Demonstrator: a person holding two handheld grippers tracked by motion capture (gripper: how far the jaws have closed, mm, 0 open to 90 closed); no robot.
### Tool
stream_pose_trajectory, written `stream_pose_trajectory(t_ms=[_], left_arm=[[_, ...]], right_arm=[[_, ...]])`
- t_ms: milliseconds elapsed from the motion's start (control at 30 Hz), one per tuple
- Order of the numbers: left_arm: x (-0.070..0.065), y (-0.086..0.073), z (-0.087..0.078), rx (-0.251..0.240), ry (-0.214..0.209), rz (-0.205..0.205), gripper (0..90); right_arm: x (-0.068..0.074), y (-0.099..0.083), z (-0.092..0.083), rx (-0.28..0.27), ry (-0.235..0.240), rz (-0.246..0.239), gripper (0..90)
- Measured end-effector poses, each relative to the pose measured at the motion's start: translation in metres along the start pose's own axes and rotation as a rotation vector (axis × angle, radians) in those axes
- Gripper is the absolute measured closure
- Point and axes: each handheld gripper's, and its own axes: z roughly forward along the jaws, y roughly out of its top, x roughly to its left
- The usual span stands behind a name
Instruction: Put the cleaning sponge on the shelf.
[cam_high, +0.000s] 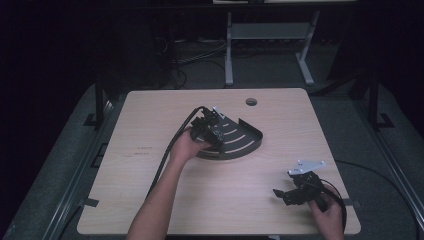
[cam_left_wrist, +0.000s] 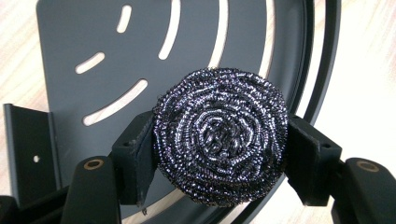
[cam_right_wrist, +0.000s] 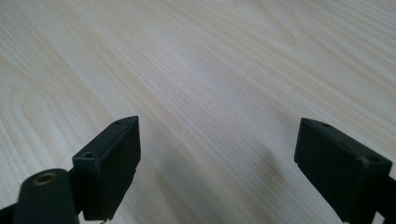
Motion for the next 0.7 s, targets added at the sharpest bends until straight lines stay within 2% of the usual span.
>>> stream_pose_trajectory(t_ms=[233,300,367,433,567,700], left_arm=[[0.005,-0.001,0.009,0.012,0.018,-0.012,33.2],[0.008,-0.001,0.011,0.018,0.003,-0.021,33.1],[0.009,-0.002,0.013,0.018,0.017,-0.025,33.2],[0.01,-0.001,0.015,0.019,0.004,-0.034,33.1],[0.009,-0.001,0.02,0.031,0.002,-0.03,32.9],[0.01,-0.001,0.023,0.027,0.005,-0.043,32.9]], right_arm=[[-0.001,0.0,0.0,0.0,-0.003,-0.005,14.0],[-0.001,0.0,0.0,0.001,0.0,0.002,14.0],[-0.001,0.0,0.0,0.001,0.0,0.002,14.0],[-0.001,0.0,0.0,0.0,0.0,0.004,14.0],[-0.001,0.0,0.001,0.004,-0.001,-0.002,14.0],[-0.001,0.0,0.0,0.001,0.0,-0.001,14.0]])
